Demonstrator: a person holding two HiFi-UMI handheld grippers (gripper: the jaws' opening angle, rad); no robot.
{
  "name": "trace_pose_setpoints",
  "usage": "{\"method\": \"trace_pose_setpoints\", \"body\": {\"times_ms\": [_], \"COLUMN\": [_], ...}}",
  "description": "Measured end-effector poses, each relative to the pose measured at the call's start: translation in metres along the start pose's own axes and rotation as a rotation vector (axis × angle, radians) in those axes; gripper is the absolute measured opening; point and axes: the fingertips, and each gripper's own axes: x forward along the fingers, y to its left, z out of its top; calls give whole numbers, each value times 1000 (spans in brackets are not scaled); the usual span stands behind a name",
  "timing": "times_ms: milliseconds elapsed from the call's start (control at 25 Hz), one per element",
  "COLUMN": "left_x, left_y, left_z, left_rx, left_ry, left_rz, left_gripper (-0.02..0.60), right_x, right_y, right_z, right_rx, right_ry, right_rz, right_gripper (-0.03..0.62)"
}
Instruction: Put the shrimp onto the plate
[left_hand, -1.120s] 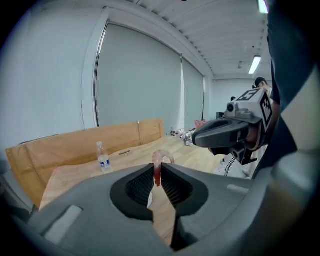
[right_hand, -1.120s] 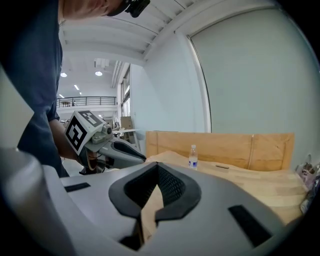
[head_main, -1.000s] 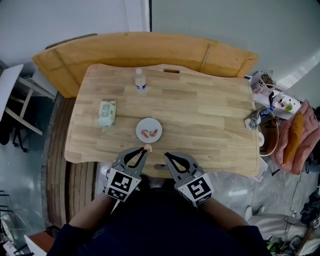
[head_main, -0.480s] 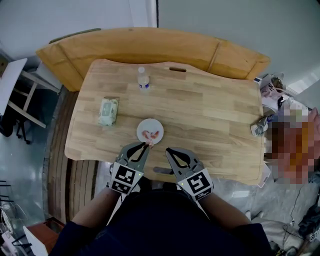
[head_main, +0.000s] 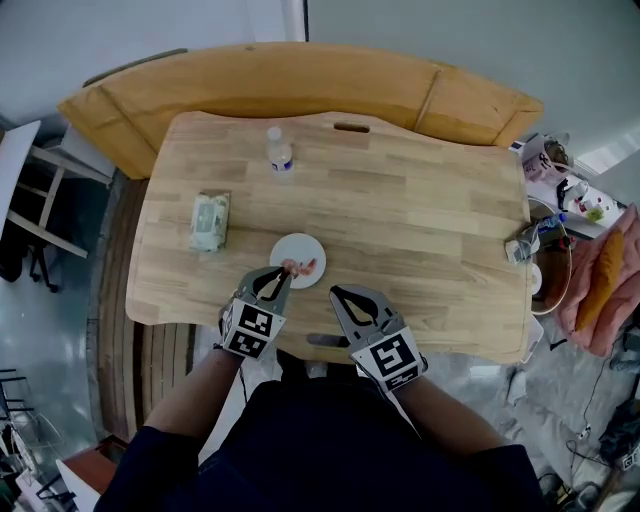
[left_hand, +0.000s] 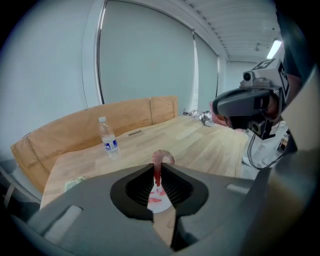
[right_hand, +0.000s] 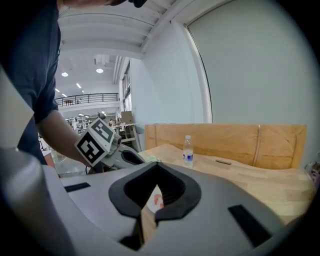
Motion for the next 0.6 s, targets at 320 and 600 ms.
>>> {"method": "trace_pose_setpoints", "body": {"times_ms": [320, 600], "left_x": [58, 101], "left_y": [15, 23], "left_z": [-36, -65], "left_rx": [89, 155], "left_ry": [98, 183], "left_rz": [-33, -64], "left_gripper": [49, 49], "right_x": [8, 1], "right_y": [-8, -15], "right_z": [-17, -34], "right_rx": [40, 65], "right_ry": [29, 71], "right_rz": [-25, -56], "right_gripper": [6, 6]}}
